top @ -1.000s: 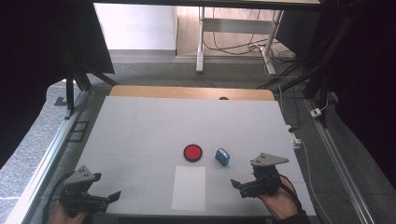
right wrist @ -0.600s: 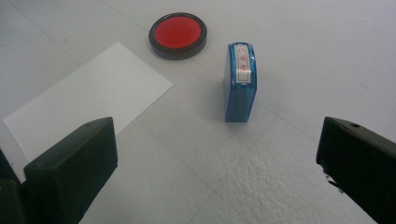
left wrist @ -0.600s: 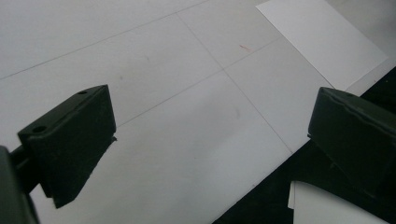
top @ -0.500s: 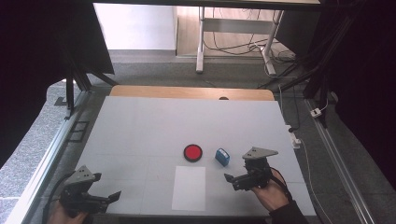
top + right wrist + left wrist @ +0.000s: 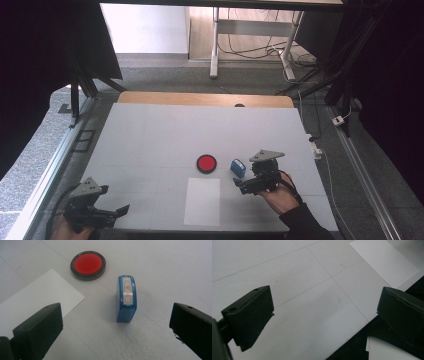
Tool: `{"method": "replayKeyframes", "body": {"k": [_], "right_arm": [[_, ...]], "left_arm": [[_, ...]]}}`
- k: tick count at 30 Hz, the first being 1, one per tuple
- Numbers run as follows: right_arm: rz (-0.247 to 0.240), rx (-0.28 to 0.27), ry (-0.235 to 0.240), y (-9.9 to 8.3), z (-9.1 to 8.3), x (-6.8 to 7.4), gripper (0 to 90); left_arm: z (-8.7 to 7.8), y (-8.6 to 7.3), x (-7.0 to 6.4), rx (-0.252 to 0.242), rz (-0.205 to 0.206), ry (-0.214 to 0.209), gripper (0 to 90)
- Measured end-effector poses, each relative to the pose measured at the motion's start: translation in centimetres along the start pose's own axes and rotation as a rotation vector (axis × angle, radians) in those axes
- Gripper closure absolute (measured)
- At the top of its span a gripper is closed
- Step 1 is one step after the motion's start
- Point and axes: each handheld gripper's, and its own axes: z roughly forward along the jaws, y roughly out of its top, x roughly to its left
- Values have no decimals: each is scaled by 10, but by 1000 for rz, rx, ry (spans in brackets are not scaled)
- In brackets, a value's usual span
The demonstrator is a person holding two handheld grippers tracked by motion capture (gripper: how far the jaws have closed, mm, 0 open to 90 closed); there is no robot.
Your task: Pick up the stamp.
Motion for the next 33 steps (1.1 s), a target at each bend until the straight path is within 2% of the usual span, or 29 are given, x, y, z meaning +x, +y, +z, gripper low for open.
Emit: {"method": "replayKeyframes", "body": {"k": [11, 21, 25, 32, 33], "right_arm": [[-4, 25, 4, 9, 16, -3, 0], [-19, 74, -35, 13, 41, -14, 0], [-33, 93, -49, 14, 44, -14, 92], [-39, 97, -40, 16, 44, -14, 280], [-39, 97, -40, 16, 44, -14, 280]], "left_arm": [[0, 0, 0, 3, -5, -1, 8], [1, 0, 1, 4, -6, -2, 8], [1, 0, 1, 5, -5, -2, 8], [1, 0, 0, 6, -3, -3, 8], [1, 0, 0, 7, -3, -3, 8]]}}
